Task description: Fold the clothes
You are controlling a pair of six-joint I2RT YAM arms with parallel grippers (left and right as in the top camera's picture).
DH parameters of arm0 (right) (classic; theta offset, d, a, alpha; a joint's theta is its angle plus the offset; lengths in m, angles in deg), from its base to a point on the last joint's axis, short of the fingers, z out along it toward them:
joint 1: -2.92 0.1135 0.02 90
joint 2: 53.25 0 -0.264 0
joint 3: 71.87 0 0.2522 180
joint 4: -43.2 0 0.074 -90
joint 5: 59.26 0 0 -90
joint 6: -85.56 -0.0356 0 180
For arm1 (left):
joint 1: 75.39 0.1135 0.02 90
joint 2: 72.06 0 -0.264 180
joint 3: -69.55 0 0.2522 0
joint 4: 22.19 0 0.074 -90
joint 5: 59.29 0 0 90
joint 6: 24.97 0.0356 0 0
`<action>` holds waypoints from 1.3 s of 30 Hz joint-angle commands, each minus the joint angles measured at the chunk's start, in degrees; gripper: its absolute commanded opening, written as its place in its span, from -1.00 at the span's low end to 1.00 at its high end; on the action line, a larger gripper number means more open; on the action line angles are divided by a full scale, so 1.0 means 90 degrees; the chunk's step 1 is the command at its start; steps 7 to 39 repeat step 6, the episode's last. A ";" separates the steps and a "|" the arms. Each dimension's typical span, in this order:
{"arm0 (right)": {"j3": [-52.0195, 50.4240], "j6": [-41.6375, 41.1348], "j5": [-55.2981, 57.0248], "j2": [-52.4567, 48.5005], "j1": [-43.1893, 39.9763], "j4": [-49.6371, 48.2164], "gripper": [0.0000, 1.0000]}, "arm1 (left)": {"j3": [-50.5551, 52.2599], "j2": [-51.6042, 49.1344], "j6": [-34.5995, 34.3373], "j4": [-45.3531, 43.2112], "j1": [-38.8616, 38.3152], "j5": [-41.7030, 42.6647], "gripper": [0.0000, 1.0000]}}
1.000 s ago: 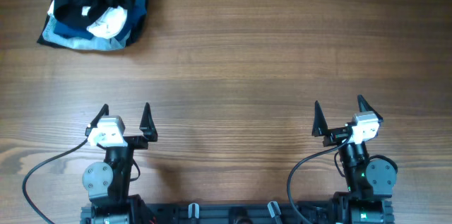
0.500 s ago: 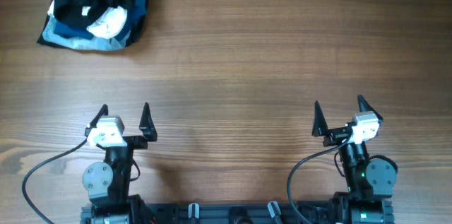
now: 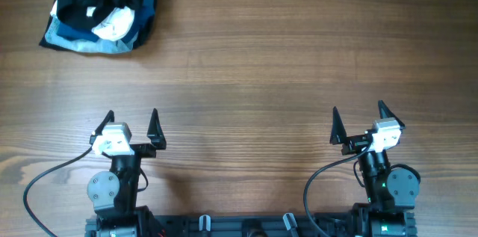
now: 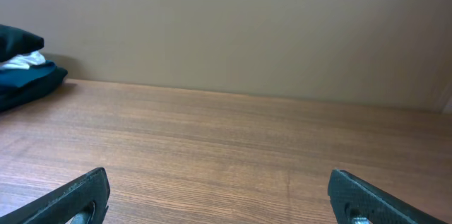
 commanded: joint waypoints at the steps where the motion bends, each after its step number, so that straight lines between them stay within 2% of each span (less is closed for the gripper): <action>1: -0.0007 -0.0005 -0.0083 0.0051 0.0012 -0.0012 0.99 | 0.0061 0.0051 -0.0085 0.0000 0.0046 -0.0085 1.00; 39: -0.0007 -0.0007 -0.0083 0.0051 0.0012 -0.0012 0.99 | 0.0061 0.0051 -0.0085 0.0000 0.0046 -0.0085 1.00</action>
